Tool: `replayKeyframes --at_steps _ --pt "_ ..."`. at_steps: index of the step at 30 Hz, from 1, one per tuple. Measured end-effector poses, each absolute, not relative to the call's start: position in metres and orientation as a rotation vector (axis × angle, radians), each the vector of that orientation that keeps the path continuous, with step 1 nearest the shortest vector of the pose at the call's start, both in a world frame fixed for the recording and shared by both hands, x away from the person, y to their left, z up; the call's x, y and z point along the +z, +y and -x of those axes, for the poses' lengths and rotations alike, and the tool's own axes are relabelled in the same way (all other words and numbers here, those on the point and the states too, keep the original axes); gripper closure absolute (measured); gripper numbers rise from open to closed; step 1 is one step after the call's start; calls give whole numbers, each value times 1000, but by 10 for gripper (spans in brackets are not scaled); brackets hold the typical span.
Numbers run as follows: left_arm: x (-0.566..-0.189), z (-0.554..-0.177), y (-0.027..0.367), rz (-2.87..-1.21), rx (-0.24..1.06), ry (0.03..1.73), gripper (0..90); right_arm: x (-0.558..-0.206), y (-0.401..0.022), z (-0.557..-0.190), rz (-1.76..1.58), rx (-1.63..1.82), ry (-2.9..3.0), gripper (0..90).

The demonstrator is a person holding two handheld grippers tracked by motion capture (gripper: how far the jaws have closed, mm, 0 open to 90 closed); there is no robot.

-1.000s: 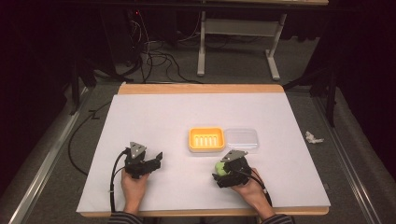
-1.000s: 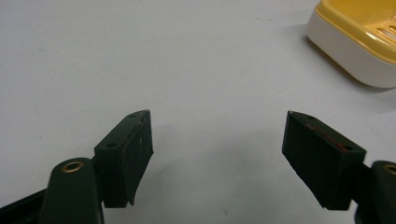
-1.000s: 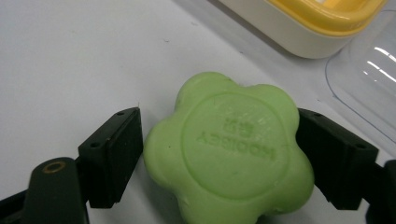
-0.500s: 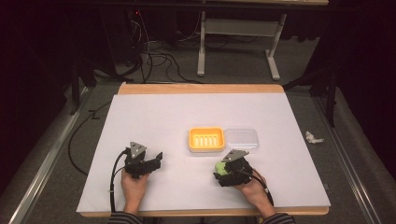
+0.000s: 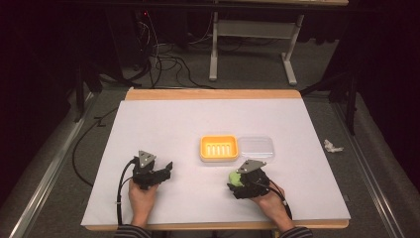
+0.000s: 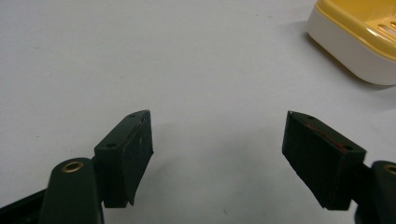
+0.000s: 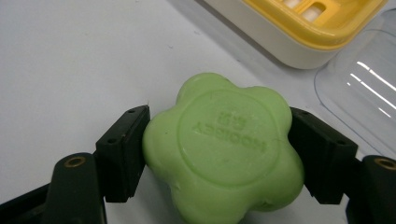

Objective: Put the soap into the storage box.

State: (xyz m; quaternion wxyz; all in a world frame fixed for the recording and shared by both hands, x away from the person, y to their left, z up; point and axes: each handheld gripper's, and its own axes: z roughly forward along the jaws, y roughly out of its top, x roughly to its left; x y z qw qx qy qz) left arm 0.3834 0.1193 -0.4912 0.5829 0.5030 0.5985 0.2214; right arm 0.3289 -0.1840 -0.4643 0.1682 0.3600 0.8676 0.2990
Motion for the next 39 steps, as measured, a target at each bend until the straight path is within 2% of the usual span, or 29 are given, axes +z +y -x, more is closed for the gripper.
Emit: replayKeyframes --at_steps 39 --pt "-491 -382 120 -1181 521 1387 247 -421 -205 -341 -1055 998 2374 274"
